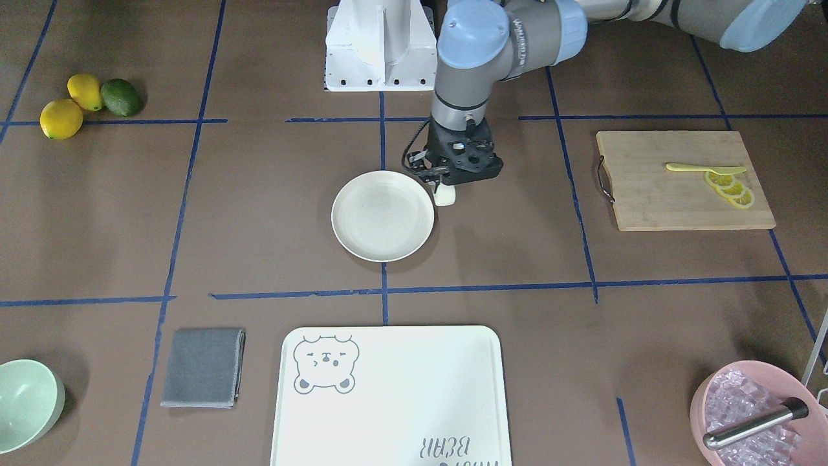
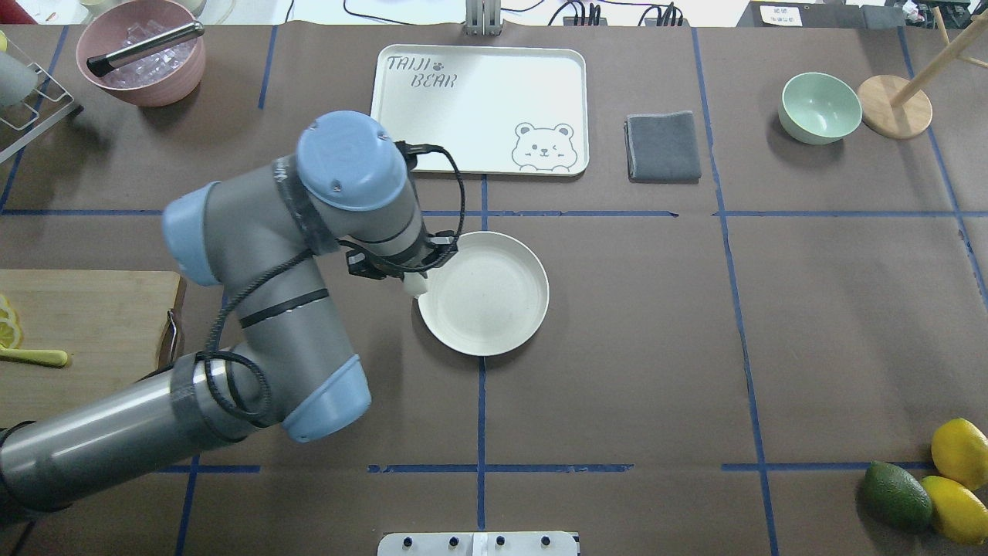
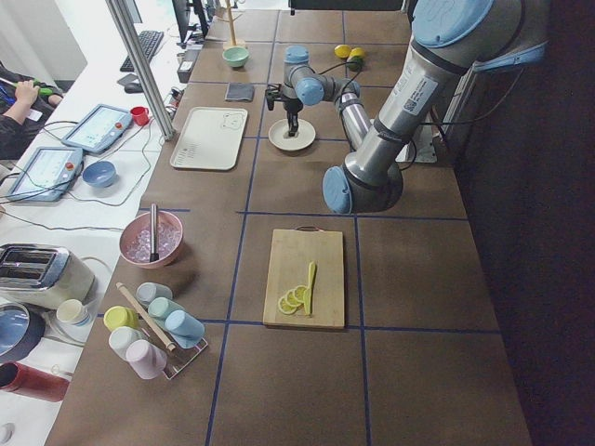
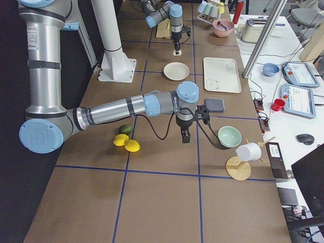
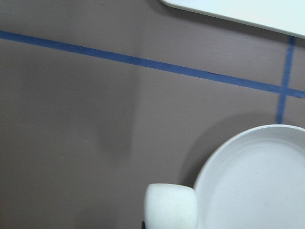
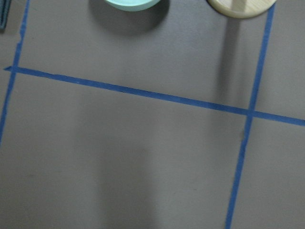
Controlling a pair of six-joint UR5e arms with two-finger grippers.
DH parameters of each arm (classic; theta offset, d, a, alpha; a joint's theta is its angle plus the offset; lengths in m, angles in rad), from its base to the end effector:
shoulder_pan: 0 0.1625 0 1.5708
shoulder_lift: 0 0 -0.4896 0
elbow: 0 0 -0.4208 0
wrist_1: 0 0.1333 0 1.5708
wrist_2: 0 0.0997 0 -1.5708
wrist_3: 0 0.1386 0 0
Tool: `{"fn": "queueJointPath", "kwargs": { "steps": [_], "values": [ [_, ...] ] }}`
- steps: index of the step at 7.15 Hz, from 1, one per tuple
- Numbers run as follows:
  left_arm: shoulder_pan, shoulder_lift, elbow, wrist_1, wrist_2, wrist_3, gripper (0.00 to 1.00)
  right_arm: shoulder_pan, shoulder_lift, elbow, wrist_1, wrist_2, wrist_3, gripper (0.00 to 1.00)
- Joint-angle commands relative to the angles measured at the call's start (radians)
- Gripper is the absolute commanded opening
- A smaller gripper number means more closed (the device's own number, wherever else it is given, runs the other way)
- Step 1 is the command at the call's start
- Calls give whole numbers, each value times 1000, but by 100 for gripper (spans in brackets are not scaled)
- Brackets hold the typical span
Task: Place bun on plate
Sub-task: 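Carry the bun over the white plate and lower it with the left gripper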
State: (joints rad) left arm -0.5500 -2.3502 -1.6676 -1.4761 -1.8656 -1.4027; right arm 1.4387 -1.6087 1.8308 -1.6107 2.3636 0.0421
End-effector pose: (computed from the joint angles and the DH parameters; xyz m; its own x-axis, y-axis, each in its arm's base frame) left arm 0.6143 -0.4858 0.2114 0.6511 -0.2114 -0.7289 0.2198 0.9718 -0.0855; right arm -0.0326 -0.5077 0.6367 0.6836 -0.1792 0.7075 0.1009 0.9833 0.1515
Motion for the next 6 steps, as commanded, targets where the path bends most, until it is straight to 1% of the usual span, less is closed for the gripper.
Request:
{"fn": "queueJointPath", "kwargs": {
  "steps": [1,2,3,5,6],
  "values": [
    [44,-121,144,-9,36,-30,32,78,3,-102,0,17,-105,100],
    [67,-121,147,-13,60,-30,32,91,6,-120,0,19,-106,100],
    [79,-121,160,-36,63,-28,32,94,6,-122,0,17,-105,100],
    [81,-126,254,-157,65,-27,33,94,6,-122,0,19,-103,100],
    [81,-132,269,-168,65,-25,33,94,4,-122,0,19,-102,100]
  ]
}}
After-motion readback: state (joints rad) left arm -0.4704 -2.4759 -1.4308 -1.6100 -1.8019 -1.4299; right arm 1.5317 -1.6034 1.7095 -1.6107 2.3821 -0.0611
